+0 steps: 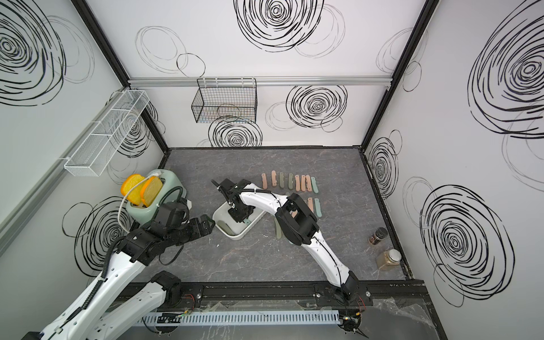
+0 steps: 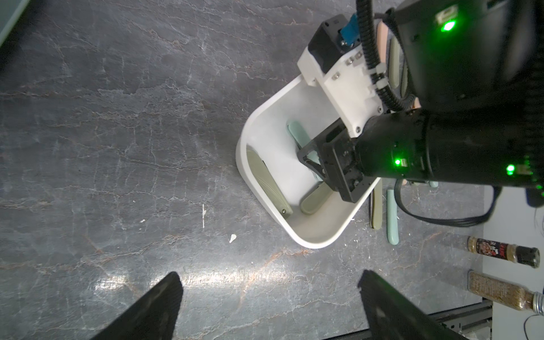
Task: Take the fruit knife out of the storage box
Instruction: Pick up the fruit knife from the storage box.
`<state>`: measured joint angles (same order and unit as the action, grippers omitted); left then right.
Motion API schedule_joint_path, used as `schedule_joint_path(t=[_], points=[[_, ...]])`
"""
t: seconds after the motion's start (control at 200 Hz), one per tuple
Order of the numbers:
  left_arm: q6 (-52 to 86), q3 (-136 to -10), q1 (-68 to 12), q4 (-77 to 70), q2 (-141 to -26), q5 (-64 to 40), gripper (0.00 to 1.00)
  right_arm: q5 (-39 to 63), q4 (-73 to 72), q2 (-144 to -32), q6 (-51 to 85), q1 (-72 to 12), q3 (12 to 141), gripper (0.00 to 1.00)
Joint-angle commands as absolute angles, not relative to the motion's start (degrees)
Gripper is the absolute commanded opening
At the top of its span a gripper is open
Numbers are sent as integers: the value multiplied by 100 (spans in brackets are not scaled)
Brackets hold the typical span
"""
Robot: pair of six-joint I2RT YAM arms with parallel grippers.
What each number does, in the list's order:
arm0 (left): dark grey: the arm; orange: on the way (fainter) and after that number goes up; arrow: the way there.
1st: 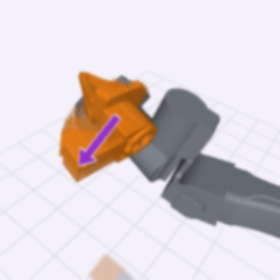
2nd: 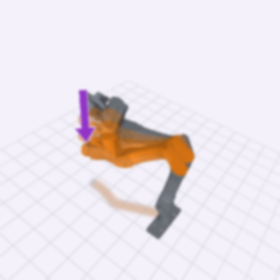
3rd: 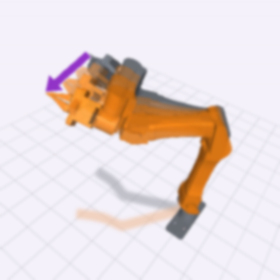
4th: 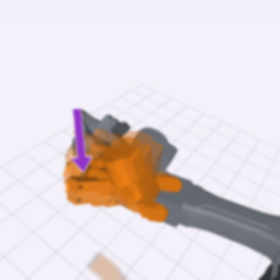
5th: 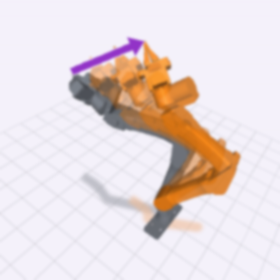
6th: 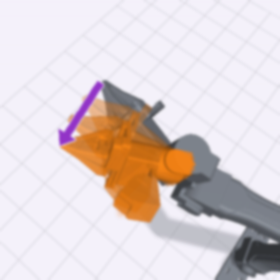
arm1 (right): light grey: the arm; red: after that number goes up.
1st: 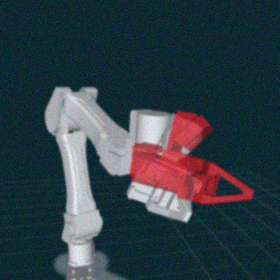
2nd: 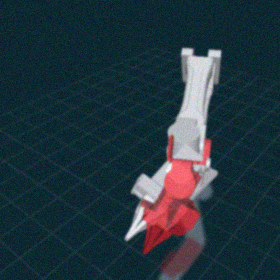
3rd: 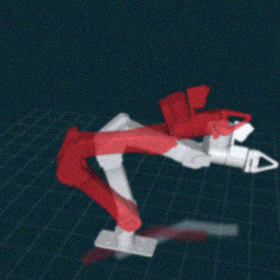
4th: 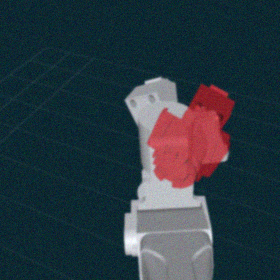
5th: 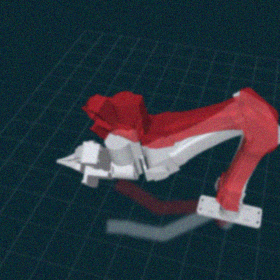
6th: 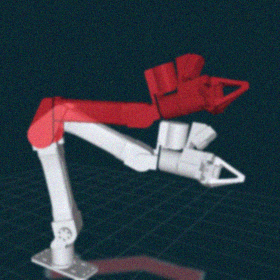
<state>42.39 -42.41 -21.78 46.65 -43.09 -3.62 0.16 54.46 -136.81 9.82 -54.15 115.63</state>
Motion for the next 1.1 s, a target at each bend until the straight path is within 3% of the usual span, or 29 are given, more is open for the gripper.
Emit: schedule_joint_path(t=[0.0, 0.215, 1.095], points=[[4135, -4211, -2112, 4641, -4324, -369, 98, 108, 5692, -14063, 993, -5450, 11448, 23], [4105, -4241, -2080, 4599, -4359, -403, 98, -77, 5763, -13987, 1006, -5442, 11637, 19], [3955, -4570, -2096, 3836, -5154, -838, 98, -85, 6080, -13337, 1266, -4956, 12418, 20]])
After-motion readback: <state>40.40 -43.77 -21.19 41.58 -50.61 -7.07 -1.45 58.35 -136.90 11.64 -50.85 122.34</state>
